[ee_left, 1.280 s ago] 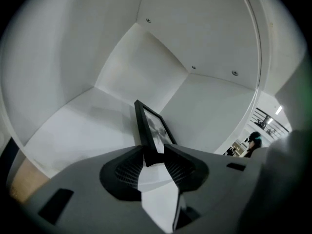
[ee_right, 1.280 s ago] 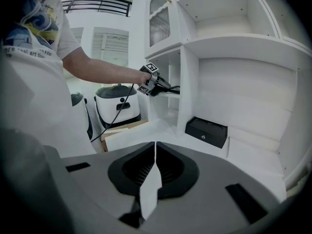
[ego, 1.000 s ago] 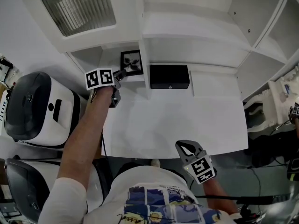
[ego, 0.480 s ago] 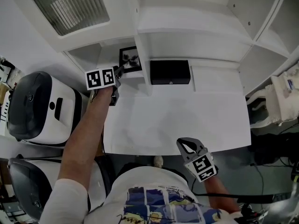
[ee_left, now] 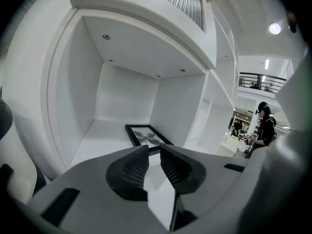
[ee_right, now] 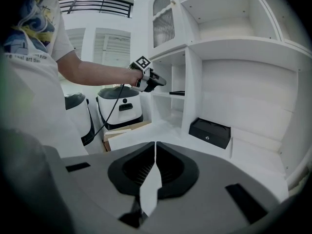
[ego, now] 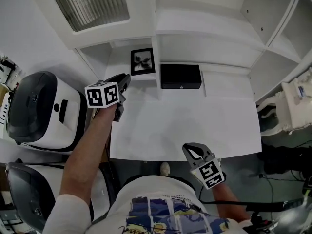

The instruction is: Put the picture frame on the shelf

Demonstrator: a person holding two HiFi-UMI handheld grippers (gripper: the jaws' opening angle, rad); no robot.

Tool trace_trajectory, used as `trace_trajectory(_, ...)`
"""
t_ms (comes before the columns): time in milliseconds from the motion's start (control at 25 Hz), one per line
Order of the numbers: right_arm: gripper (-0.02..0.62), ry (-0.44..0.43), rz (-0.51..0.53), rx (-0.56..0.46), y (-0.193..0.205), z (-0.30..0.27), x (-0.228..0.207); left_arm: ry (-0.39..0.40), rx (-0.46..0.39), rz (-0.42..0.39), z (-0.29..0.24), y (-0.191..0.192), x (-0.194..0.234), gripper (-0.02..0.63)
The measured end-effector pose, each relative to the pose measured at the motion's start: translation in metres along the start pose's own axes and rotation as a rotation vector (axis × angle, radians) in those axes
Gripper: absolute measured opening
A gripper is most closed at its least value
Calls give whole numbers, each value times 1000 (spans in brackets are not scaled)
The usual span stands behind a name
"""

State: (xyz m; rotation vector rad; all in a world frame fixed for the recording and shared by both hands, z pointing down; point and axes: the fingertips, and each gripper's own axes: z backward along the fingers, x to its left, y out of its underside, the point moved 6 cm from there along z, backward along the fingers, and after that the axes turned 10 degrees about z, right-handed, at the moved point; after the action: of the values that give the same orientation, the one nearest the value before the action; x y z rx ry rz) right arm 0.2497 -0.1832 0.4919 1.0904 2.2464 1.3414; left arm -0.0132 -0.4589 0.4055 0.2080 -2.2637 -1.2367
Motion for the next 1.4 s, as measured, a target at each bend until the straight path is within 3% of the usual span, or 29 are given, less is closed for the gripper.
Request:
trace_trajectory(360, 31, 20, 19, 0, -20, -9, 37, 102, 7, 15, 74, 40, -2, 19)
trace_trajectory(800, 31, 46, 49, -7, -54, -16, 107, 257, 7, -7, 185, 93, -2, 14)
trace_trajectory(1400, 26, 55, 58, -1, -77, -8, 216, 323, 31, -72, 327, 182, -5, 12)
